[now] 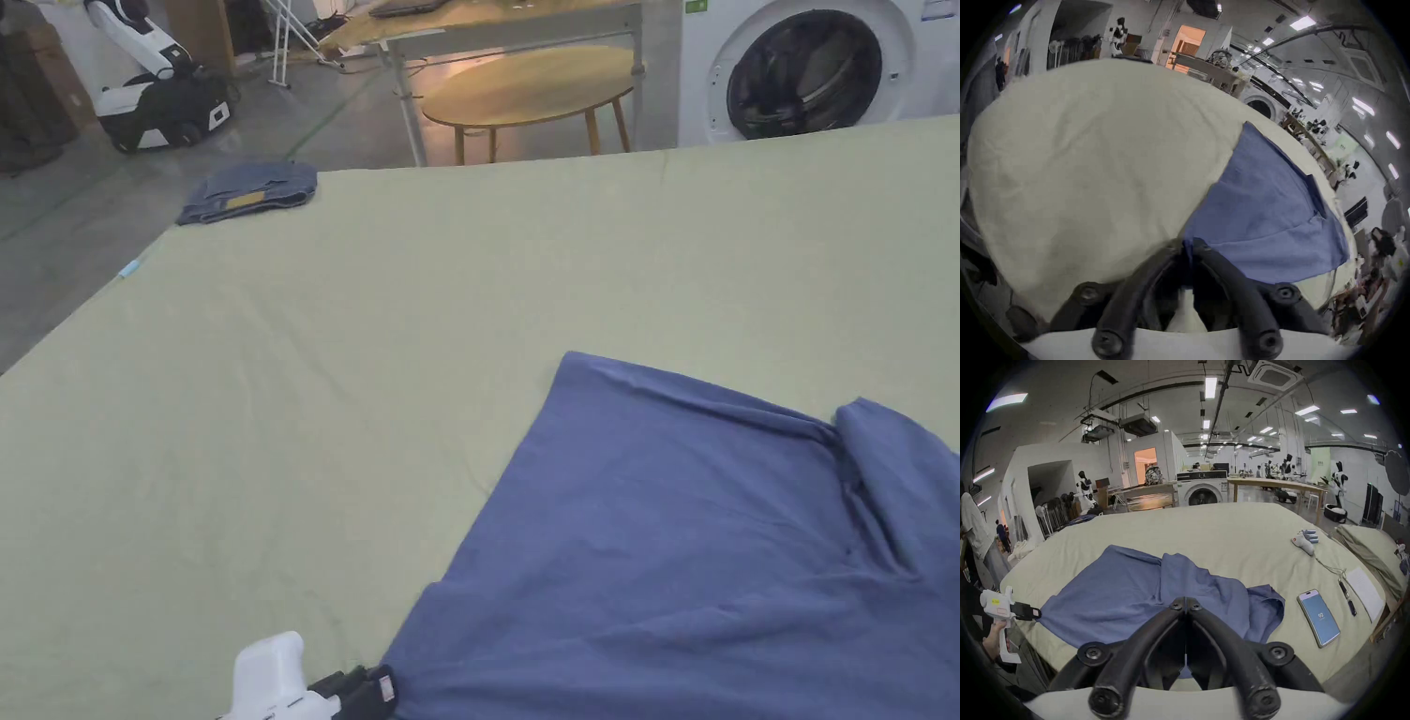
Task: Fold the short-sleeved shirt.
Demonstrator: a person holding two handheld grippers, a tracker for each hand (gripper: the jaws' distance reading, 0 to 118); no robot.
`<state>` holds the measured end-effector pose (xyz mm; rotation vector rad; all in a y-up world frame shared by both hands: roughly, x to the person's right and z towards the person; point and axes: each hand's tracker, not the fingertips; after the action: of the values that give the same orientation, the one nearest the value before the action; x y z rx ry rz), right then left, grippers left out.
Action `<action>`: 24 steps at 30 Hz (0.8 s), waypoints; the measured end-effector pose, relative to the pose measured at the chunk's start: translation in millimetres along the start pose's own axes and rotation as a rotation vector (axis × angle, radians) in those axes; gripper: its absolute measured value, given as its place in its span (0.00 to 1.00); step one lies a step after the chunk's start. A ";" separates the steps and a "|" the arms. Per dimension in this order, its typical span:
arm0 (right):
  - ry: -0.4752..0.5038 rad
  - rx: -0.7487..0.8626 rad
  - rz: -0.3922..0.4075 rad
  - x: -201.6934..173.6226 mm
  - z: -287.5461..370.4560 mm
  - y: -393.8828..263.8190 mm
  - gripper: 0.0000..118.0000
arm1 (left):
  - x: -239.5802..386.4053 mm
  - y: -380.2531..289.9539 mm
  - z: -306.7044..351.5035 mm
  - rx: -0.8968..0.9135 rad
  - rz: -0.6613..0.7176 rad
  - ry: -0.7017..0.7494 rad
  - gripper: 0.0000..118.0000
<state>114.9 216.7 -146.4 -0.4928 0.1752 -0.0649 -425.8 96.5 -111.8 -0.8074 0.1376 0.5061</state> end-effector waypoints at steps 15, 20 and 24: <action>-0.044 -0.732 0.103 99.5 -275.6 87.0 0.58 | 19.3 -9.8 -6.4 -0.028 -0.079 0.043 0.01; -0.041 -0.803 0.105 102.5 -296.9 68.8 0.00 | 21.2 -10.0 -3.3 -0.034 -0.049 0.031 0.01; -0.040 -0.729 0.141 98.4 -269.2 82.2 0.00 | 14.4 -10.5 -0.1 -0.018 -0.015 0.005 0.01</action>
<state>164.0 153.6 -433.7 -1.2051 0.1916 0.1535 -408.2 95.8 -109.4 -0.8268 0.1321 0.4919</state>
